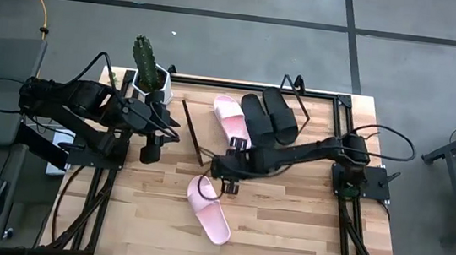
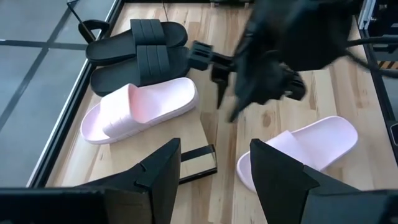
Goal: Pick and place slides into the shelf
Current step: Put the bottom pink slide on the shelf
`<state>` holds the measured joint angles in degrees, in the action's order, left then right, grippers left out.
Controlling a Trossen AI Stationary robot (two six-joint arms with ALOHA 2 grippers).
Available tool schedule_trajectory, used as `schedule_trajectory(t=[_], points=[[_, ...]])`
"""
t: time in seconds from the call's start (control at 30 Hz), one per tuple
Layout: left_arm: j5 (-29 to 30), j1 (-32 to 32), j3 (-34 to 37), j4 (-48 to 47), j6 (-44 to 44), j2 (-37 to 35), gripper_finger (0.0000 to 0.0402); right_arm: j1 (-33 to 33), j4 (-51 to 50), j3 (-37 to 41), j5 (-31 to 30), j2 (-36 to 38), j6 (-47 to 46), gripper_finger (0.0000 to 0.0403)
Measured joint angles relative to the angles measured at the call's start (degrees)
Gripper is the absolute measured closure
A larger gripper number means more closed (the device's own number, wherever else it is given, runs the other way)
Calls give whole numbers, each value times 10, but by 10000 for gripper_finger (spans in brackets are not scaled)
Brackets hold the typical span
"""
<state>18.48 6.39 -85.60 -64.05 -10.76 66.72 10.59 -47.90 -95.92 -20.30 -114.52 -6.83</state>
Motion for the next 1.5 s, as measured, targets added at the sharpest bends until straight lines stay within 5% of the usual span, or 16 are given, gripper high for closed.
schedule_trajectory(t=[0.7, 1.5], points=[[-10, 0, 0, -4, -58, 0, 224, 152, 105, 0, -106, -1, -32, 256], [-24, 0, 0, -3, -67, 0, 224, 170, 170, 1, -127, -57, 88, 256]])
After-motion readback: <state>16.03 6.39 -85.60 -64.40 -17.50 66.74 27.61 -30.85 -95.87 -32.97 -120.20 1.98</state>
